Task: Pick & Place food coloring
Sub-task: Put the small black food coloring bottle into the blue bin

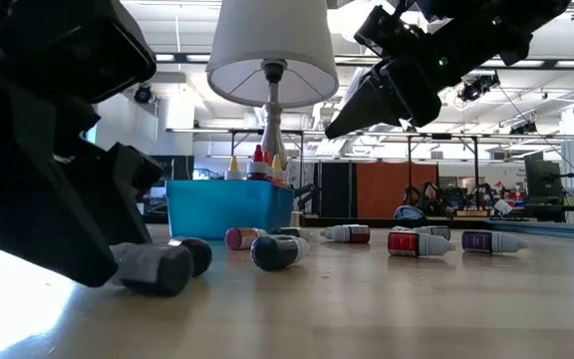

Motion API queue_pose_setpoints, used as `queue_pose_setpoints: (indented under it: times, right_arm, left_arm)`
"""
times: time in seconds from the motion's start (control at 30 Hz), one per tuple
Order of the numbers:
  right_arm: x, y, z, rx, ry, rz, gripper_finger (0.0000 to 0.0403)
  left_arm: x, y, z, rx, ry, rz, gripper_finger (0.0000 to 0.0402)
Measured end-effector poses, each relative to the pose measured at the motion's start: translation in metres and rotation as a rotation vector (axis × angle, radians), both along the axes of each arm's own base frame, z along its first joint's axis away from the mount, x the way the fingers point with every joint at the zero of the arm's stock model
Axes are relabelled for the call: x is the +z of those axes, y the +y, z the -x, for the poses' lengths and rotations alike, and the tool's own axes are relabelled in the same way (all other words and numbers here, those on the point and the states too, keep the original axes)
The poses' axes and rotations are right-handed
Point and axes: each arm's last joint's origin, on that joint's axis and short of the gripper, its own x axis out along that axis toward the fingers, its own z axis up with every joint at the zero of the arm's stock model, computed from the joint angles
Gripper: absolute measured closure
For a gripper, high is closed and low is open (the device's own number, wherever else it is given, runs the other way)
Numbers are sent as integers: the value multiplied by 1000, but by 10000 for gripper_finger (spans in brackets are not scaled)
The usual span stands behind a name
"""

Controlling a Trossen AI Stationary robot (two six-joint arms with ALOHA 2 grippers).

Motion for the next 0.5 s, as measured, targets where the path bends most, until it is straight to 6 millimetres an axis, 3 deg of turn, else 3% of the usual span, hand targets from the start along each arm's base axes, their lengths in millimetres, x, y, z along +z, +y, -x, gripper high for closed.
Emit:
queue_pose_setpoints:
  times: [0.23,0.5]
  right_arm:
    - [0,0,0,0,0,0,246]
    - [0,0,0,0,0,0,246]
  left_arm:
    - [-1,0,0,-16,-8,-47,273]
    - [-2,4,-1,-7,-19,-96,359]
